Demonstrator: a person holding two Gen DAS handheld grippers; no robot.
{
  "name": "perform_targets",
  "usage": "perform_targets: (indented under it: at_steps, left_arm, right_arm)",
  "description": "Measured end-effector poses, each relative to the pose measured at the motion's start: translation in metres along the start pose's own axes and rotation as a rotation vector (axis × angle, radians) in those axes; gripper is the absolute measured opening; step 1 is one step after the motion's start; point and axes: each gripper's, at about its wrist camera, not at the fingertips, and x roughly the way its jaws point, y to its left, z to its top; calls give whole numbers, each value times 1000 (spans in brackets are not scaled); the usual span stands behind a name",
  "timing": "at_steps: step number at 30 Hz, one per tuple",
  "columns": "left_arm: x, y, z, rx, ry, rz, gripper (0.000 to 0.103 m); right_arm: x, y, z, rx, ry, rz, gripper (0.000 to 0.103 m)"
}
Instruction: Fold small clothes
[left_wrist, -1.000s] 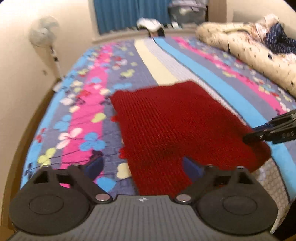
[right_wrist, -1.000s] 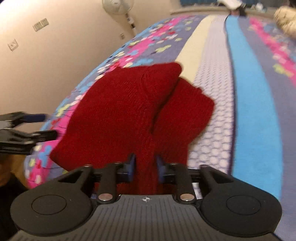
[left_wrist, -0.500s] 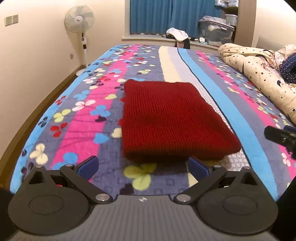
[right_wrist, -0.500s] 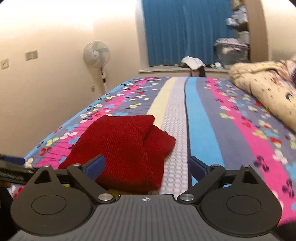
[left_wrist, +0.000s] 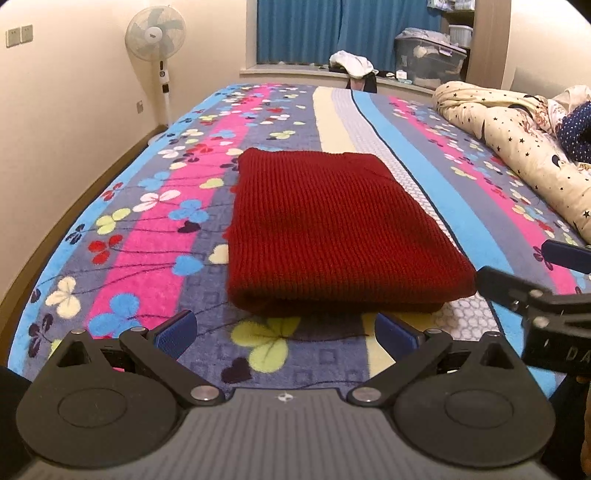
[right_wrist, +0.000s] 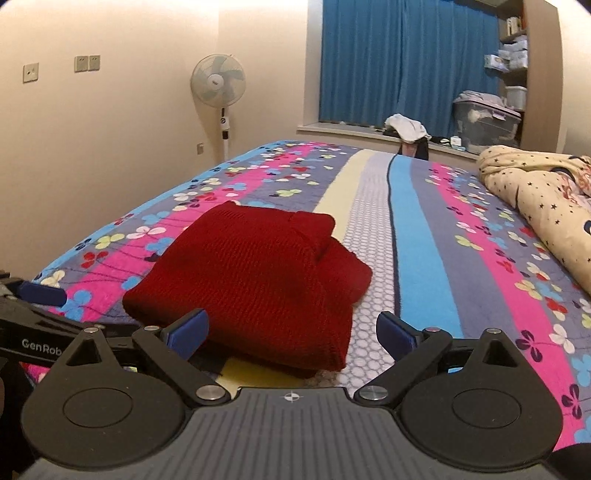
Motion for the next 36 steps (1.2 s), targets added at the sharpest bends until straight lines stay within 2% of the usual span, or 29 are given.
perform_targets:
  at_steps: [4, 13, 36]
  left_arm:
    - [0, 1, 0, 0, 0, 5, 102]
    - [1, 2, 0, 2, 0, 4, 102]
    - [1, 3, 0, 1, -1, 5, 102]
  right_arm:
    - [-2, 4, -1, -28, -3, -6, 97]
    - [-1, -1, -1, 14, 6, 1, 97]
    - [-2, 3, -2, 9, 6, 0, 97]
